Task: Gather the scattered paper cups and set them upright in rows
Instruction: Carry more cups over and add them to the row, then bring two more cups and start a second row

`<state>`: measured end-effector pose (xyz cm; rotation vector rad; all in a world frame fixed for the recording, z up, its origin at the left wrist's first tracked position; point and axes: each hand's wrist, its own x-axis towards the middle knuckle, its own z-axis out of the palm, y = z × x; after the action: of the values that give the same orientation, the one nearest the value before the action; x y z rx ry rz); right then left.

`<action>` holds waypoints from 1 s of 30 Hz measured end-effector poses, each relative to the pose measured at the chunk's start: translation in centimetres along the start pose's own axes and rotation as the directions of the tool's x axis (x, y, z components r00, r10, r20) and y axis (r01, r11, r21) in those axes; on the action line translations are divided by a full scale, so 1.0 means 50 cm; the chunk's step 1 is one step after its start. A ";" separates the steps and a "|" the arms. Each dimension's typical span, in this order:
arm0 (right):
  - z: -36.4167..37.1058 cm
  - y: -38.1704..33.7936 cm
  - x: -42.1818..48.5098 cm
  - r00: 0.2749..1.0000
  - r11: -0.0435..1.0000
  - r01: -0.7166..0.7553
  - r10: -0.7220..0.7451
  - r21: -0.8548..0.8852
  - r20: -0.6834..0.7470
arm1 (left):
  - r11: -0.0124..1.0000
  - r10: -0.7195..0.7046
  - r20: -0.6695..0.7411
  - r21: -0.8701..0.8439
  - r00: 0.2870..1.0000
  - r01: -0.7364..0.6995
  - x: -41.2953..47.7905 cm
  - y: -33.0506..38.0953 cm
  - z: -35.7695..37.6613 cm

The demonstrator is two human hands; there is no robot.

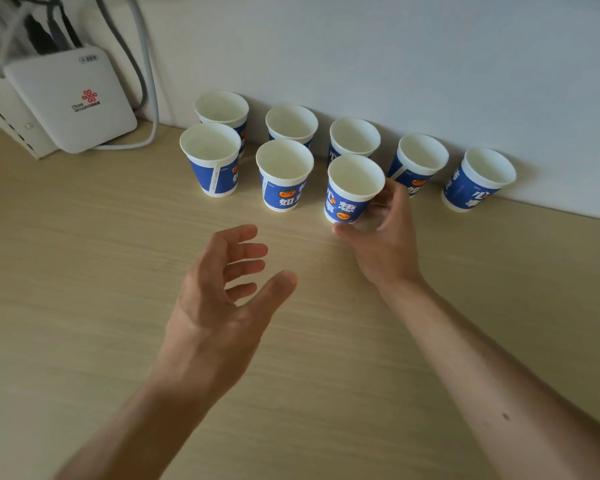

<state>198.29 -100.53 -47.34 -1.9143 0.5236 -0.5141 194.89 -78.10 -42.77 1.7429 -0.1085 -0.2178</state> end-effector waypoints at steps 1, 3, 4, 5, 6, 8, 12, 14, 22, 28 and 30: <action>-0.008 0.005 -0.015 1.000 1.000 -0.009 0.009 -0.019 -0.013 | 1.000 -0.005 0.004 -0.001 1.000 0.005 -0.005 0.002 0.000; -0.028 0.000 -0.065 0.999 0.999 -0.036 0.034 -0.038 -0.041 | 1.000 -0.015 0.005 -0.003 1.000 0.015 -0.020 0.015 -0.002; -0.043 -0.007 -0.095 0.996 0.997 -0.074 0.072 -0.038 -0.049 | 1.000 -0.026 0.009 -0.005 1.000 0.026 -0.031 0.022 -0.001; -0.063 -0.020 -0.132 0.991 0.992 -0.120 0.118 -0.037 -0.056 | 0.999 -0.045 0.019 0.001 0.999 0.045 -0.049 0.033 0.002; -0.077 -0.038 -0.159 0.986 0.988 -0.155 0.153 -0.025 -0.065 | 0.999 -0.045 0.031 0.011 0.998 0.045 -0.060 0.045 0.004; -0.121 -0.078 -0.223 0.969 0.972 -0.235 0.233 -0.005 -0.080 | 0.997 -0.075 0.038 0.022 0.996 0.074 -0.103 0.076 0.004; -0.216 -0.167 -0.313 0.938 0.942 -0.319 0.329 0.101 -0.111 | 0.993 -0.117 0.058 0.002 0.991 0.117 -0.207 0.157 0.010; -0.264 -0.207 -0.349 0.931 0.935 -0.331 0.346 0.128 -0.119 | 0.992 -0.125 0.077 -0.001 0.989 0.126 -0.260 0.193 0.023; -0.493 -0.314 -0.498 0.930 0.904 -0.326 0.359 0.277 -0.077 | 0.998 -0.057 0.129 0.015 0.990 0.056 -0.475 0.344 0.115; -0.697 -0.322 -0.604 0.917 0.869 -0.286 0.370 0.403 -0.147 | 1.000 0.013 0.177 -0.011 0.984 -0.011 -0.624 0.440 0.259; -0.775 -0.318 -0.634 0.914 0.858 -0.263 0.369 0.442 -0.171 | 0.999 0.038 0.196 -0.032 0.980 -0.032 -0.675 0.470 0.321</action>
<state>152.49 -105.09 -22.05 -1.3310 0.8132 -0.5976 159.73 -91.34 -19.54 1.6865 -0.2788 -0.3644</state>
